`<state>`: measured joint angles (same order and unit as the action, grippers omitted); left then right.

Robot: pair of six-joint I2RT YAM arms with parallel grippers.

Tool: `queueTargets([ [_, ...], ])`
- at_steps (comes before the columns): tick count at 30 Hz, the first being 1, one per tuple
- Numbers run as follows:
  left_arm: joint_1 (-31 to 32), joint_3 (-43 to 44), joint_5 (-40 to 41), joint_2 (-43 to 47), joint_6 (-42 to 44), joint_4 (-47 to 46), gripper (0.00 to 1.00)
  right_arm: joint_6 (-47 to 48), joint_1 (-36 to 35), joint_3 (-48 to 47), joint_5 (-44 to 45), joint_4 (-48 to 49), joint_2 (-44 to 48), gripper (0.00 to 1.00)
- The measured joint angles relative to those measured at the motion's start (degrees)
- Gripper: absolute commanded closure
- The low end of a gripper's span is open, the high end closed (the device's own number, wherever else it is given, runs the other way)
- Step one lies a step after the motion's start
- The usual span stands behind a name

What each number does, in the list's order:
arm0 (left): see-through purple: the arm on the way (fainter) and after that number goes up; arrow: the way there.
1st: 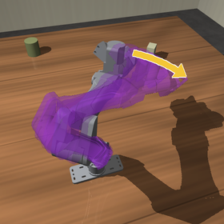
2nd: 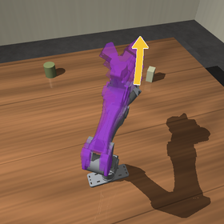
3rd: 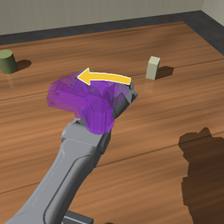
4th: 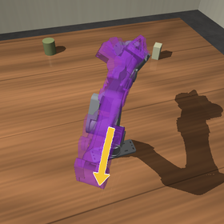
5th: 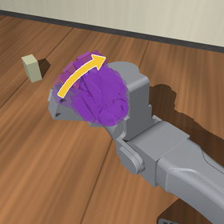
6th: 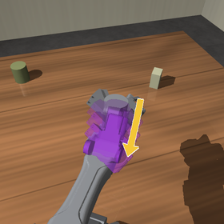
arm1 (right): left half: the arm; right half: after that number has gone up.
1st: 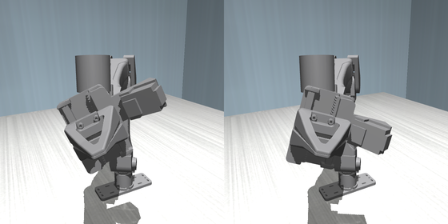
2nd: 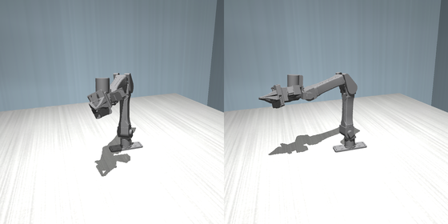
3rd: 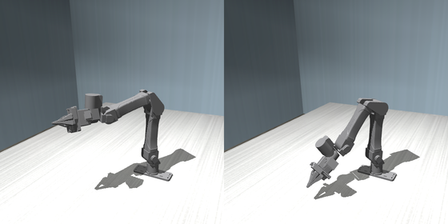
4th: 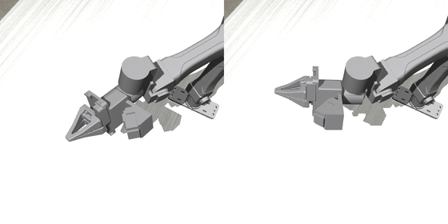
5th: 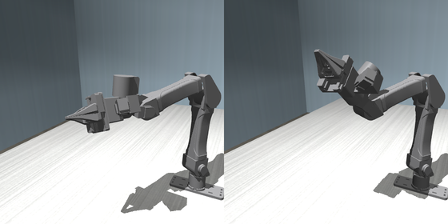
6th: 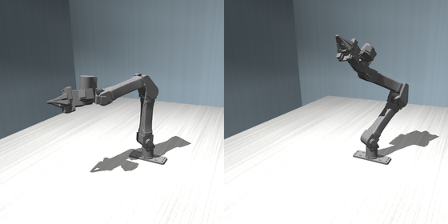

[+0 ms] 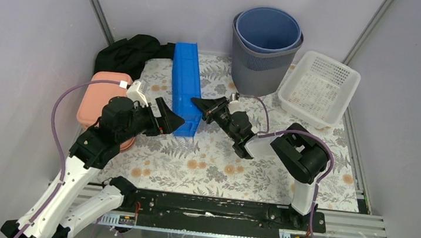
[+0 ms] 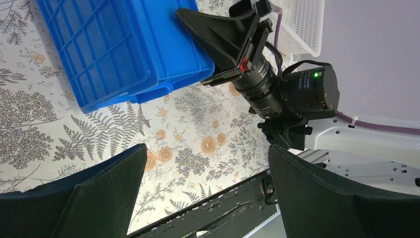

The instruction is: Turn the large container upside down

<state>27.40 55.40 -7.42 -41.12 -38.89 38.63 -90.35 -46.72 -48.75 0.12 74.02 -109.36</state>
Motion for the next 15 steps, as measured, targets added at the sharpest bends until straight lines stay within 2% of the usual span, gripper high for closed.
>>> queueTargets([
  [12, 0.00, 0.15, 0.04, -0.07, 0.00, 0.13, 0.00, -4.17, 0.00, 7.82, 3.82, 9.05, -0.22, 1.00],
  [15, 0.00, 0.15, 0.07, -0.07, 0.00, 0.24, 0.00, -4.90, 0.00, 9.60, 3.91, 11.30, -0.44, 0.95],
])
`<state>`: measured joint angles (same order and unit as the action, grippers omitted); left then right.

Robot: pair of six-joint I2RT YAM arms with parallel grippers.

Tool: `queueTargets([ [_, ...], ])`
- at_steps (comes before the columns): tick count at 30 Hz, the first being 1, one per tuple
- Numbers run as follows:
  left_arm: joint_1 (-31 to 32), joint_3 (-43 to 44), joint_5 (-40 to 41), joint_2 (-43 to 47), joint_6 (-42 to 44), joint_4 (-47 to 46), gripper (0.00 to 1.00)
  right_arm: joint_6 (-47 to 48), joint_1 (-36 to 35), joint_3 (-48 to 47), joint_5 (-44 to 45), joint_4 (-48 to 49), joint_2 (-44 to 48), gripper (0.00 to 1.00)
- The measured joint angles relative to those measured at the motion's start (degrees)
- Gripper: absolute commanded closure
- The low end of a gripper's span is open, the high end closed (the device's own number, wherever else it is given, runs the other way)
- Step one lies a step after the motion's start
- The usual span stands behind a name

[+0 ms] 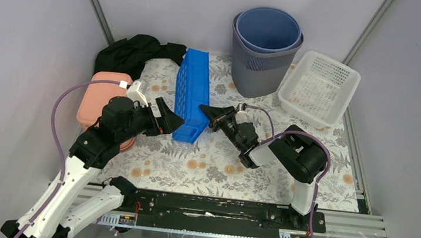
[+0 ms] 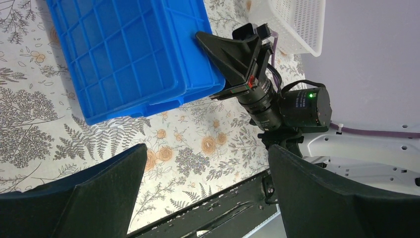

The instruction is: Turn the large container upside down

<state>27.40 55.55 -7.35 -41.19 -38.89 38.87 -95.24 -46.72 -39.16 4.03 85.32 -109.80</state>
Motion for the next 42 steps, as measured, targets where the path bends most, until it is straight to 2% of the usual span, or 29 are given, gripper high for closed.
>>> queueTargets([
  [15, 0.00, 0.00, 0.15, 0.07, 0.00, 0.70, 0.00, -0.37, 0.92, 7.52, -0.22, 6.67, -0.13, 0.66],
  [22, 0.00, 0.00, 0.15, 0.33, 0.00, 0.85, 0.00, 0.07, 1.97, 10.84, -0.74, 6.40, -0.13, 0.65],
  [27, 0.00, 0.00, 0.15, 0.33, 0.00, 0.85, 0.00, 0.04, 2.93, 11.43, -1.25, 6.64, -0.13, 0.70],
  [32, 0.00, 0.00, 0.15, 0.31, 0.00, 0.85, 0.00, 0.13, 4.28, 11.45, -2.78, 6.12, -0.13, 0.65],
  [38, 0.00, 0.00, 0.15, 0.31, 0.00, 0.85, 0.00, 1.01, 5.46, 11.41, -5.29, 1.16, -0.13, 0.62],
  [42, 0.00, 0.00, 0.15, 0.31, 0.00, 0.85, 0.00, 1.95, 6.03, 11.26, -7.17, -2.86, -0.13, 0.65],
])
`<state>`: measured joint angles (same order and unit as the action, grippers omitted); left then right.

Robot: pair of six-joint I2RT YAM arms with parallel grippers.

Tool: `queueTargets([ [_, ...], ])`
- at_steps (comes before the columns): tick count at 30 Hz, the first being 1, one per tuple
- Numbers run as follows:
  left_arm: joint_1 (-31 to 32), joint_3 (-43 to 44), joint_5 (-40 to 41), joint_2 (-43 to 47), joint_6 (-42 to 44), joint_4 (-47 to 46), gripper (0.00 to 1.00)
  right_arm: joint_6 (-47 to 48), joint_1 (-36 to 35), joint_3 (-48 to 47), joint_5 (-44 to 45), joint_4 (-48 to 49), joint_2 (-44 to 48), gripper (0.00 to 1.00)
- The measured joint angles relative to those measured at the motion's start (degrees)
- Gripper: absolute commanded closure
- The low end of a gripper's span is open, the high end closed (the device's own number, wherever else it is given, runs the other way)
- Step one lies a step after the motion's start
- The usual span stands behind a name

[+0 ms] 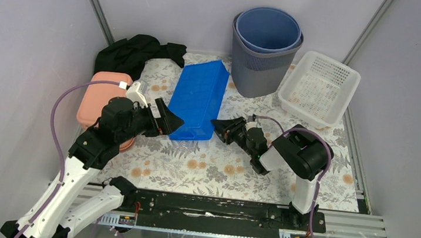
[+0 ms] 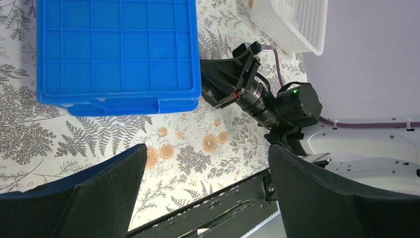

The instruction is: Turn the large container upside down

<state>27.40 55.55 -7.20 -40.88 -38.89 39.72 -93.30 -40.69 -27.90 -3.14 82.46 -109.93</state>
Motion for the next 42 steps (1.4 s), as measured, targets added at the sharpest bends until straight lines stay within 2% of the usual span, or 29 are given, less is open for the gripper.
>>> queueTargets([
  [11, 0.00, 0.00, 0.04, 0.02, 0.00, 0.07, 0.00, 2.14, 2.23, -5.20, -4.31, -5.07, -2.34, 0.80],
  [31, 0.00, 0.94, 1.25, 0.00, 1.11, 1.14, 0.00, 4.52, 6.73, -24.65, -14.43, -13.42, -9.62, 0.81],
  [42, 0.00, 1.92, 2.10, -0.72, 1.57, 1.25, 0.00, 5.97, 8.76, -33.99, -16.50, -21.40, -15.02, 0.80],
])
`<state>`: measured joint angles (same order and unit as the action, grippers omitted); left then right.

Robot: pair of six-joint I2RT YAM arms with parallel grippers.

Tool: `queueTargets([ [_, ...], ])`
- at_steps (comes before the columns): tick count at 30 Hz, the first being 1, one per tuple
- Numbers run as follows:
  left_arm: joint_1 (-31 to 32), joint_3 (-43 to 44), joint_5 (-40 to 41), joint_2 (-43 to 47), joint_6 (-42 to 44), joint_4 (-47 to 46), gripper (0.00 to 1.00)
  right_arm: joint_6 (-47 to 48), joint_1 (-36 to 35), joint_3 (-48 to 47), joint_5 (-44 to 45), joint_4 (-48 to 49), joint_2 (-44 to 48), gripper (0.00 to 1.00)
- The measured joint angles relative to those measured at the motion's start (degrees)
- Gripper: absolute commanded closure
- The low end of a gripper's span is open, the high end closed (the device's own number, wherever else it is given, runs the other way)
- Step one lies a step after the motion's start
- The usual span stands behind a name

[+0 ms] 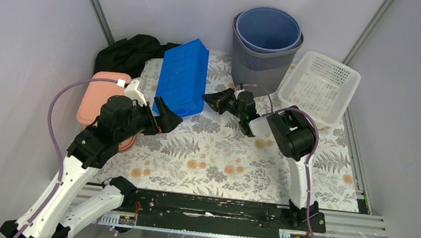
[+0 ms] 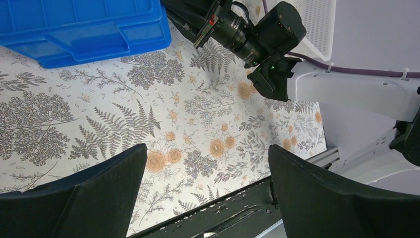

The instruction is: Turn the large container upside down

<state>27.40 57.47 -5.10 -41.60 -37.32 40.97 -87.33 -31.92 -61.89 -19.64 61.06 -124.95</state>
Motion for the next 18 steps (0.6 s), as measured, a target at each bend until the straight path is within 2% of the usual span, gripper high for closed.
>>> queueTargets([
  [18, 0.00, 0.02, 0.61, -0.13, 0.59, 0.07, 0.00, 0.42, 0.00, -10.97, -0.87, -6.67, -6.60, 0.80],
])
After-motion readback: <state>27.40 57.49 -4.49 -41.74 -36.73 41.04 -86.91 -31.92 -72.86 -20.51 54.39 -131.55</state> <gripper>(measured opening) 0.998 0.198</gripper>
